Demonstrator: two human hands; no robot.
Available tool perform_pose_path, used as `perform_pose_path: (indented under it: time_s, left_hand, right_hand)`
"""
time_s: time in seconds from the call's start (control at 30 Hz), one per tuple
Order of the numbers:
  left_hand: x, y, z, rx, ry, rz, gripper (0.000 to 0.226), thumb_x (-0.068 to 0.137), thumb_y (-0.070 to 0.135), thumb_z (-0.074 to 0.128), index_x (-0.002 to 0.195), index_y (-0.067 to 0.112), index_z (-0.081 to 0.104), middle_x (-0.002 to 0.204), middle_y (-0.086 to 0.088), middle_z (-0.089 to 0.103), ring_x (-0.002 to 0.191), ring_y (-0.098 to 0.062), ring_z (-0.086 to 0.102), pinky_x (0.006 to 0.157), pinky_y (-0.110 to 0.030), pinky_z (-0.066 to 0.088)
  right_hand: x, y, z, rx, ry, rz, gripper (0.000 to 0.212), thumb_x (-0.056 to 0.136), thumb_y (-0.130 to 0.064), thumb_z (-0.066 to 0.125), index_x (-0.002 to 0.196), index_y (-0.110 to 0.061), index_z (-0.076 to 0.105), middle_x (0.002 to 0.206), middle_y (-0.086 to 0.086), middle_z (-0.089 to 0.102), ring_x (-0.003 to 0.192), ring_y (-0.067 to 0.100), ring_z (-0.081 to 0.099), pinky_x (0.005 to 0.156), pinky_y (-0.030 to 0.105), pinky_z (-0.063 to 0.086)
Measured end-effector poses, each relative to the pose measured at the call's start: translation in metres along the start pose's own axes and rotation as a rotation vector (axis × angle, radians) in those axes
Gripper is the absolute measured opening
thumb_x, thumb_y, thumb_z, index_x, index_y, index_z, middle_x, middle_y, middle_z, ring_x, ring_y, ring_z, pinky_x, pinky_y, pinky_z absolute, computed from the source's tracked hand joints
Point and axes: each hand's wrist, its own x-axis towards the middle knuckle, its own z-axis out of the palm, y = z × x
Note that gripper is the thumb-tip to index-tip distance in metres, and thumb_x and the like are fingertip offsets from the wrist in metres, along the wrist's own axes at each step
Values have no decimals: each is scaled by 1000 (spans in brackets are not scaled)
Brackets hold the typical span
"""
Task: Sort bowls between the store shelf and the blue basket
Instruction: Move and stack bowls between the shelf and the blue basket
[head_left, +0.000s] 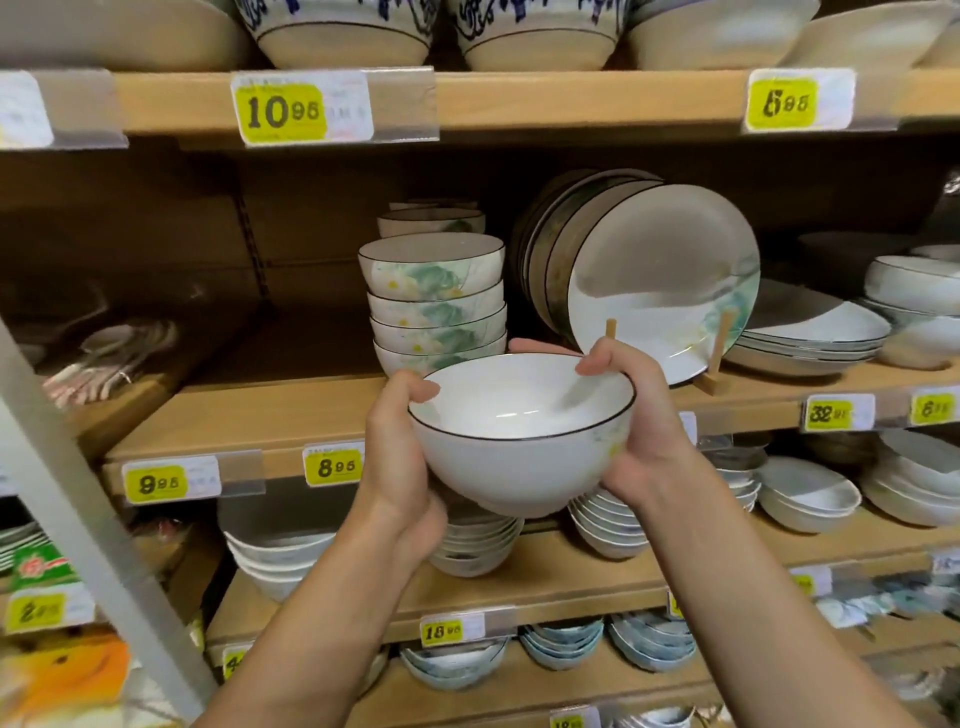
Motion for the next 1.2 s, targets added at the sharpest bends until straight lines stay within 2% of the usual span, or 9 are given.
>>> perform_pose_path:
  time_s: [0.13, 0.23, 0.37, 0.57, 0.67, 0.77, 0.97, 1.1, 1.2]
  left_hand:
    - [-16, -16, 10, -92, 36, 162, 41, 92, 43, 40, 112, 17, 64, 114, -5, 71, 106, -22, 66, 83, -34, 52]
    - [-34, -38, 16, -21, 31, 352, 75, 76, 64, 57, 140, 28, 44, 133, -1, 60, 121, -16, 59, 100, -41, 49]
    - [-34, -40, 25, 95, 127, 411, 84, 63, 60, 70, 138, 32, 43, 128, 3, 62, 116, -13, 62, 95, -38, 52]
    - [-22, -20, 12, -48, 159, 282, 35, 86, 40, 46, 87, 25, 77, 94, -4, 76, 90, -18, 72, 76, -35, 59]
    - [-22, -10, 5, -72, 91, 316, 46, 91, 33, 40, 63, 28, 77, 76, 1, 75, 70, -10, 72, 52, -21, 53]
    - [-22, -4, 4, -20, 6, 304, 47, 91, 36, 38, 67, 26, 78, 80, -3, 75, 72, -14, 73, 52, -23, 54]
    - [-22, 20, -6, 291, -171, 387, 73, 86, 72, 36, 129, 18, 59, 118, -7, 70, 109, -21, 67, 72, -25, 57]
    - [-3, 46, -15, 401, -253, 465, 106, 49, 80, 73, 133, 21, 50, 124, 1, 66, 116, -17, 62, 84, -28, 54]
    - [14, 63, -16, 430, -319, 554, 77, 48, 68, 83, 117, 37, 64, 118, 6, 69, 111, -11, 64, 81, -22, 53]
  right_hand:
    - [-3, 1, -2, 2, 76, -67, 51, 63, -16, 45, 104, -4, 72, 97, 19, 71, 77, 29, 68, 63, 32, 58]
    - [-7, 4, 0, -17, 205, -144, 42, 75, -14, 42, 104, -8, 73, 112, 21, 69, 97, 36, 65, 79, 40, 55]
    - [-19, 14, 10, -83, 318, -230, 42, 67, -23, 50, 100, -19, 75, 124, 13, 64, 116, 32, 59, 102, 48, 48]
    - [-45, 30, -4, -289, 150, -302, 72, 57, -67, 71, 124, -41, 59, 132, -16, 60, 123, 2, 54, 111, 37, 38]
    - [-45, 23, -20, -381, -26, -281, 91, 48, -75, 79, 129, -38, 56, 132, -10, 61, 118, 1, 58, 102, 29, 46]
    - [-40, 11, -21, -429, -191, -273, 71, 54, -64, 84, 116, -35, 67, 121, -4, 69, 111, 8, 64, 89, 21, 52]
    - [-26, -8, -13, -348, -261, -363, 58, 64, -60, 80, 107, -21, 74, 77, -10, 73, 78, 2, 68, 77, 21, 55]
    - [-10, -28, 4, -311, -274, -413, 65, 62, -57, 82, 112, -16, 72, 106, 6, 73, 98, 23, 68, 80, 25, 56]
    - [6, -38, 20, -280, -254, -474, 80, 61, -56, 83, 124, -9, 62, 113, 10, 69, 94, 32, 56, 82, 29, 54]
